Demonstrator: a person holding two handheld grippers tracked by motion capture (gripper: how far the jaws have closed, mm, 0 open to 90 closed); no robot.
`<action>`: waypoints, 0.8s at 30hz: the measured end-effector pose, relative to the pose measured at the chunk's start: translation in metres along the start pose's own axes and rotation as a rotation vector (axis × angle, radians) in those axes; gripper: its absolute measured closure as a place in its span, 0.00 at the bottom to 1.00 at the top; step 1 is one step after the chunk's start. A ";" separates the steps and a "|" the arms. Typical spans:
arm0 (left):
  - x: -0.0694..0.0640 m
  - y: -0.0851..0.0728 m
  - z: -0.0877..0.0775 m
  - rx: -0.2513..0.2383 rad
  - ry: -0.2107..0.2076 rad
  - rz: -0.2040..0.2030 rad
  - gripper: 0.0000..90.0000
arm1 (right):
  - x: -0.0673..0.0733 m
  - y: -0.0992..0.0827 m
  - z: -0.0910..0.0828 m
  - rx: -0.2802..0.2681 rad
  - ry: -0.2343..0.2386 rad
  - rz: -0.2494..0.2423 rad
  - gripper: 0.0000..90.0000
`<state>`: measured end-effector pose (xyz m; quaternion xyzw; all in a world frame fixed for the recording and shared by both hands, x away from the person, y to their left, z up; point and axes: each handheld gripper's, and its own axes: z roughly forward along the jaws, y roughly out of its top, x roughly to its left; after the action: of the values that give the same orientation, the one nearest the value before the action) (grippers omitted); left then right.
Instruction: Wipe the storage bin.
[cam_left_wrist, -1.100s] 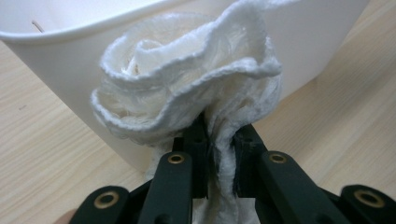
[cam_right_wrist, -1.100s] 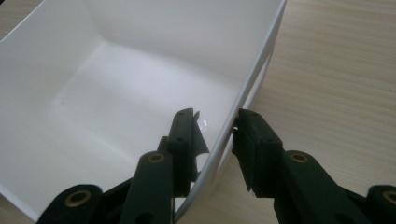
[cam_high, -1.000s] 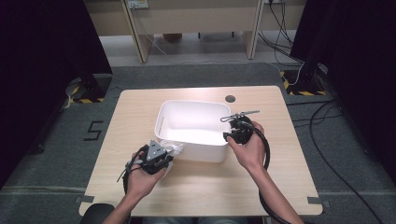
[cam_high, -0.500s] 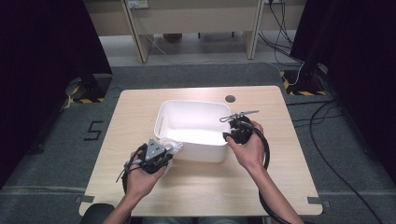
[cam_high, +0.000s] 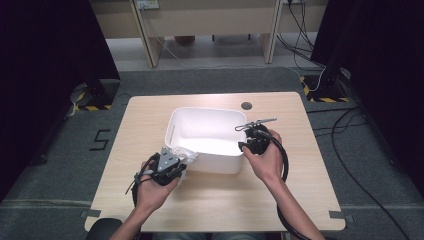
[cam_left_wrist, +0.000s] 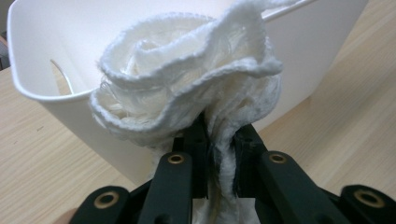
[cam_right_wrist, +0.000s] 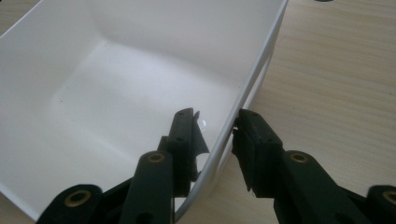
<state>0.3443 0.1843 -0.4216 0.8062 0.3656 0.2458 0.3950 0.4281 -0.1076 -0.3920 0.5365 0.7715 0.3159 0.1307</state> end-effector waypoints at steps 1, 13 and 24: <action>-0.001 0.000 0.001 -0.003 0.000 -0.001 0.88 | 0.000 0.000 0.000 0.000 -0.001 -0.001 0.76; -0.008 0.005 0.004 -0.008 -0.002 0.004 0.88 | 0.000 0.000 0.000 0.003 -0.003 -0.002 0.76; -0.010 0.002 0.008 -0.014 0.006 0.008 0.88 | 0.000 0.001 0.000 0.002 -0.003 -0.001 0.76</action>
<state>0.3444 0.1721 -0.4253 0.8039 0.3619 0.2524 0.3988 0.4284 -0.1070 -0.3919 0.5367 0.7719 0.3144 0.1317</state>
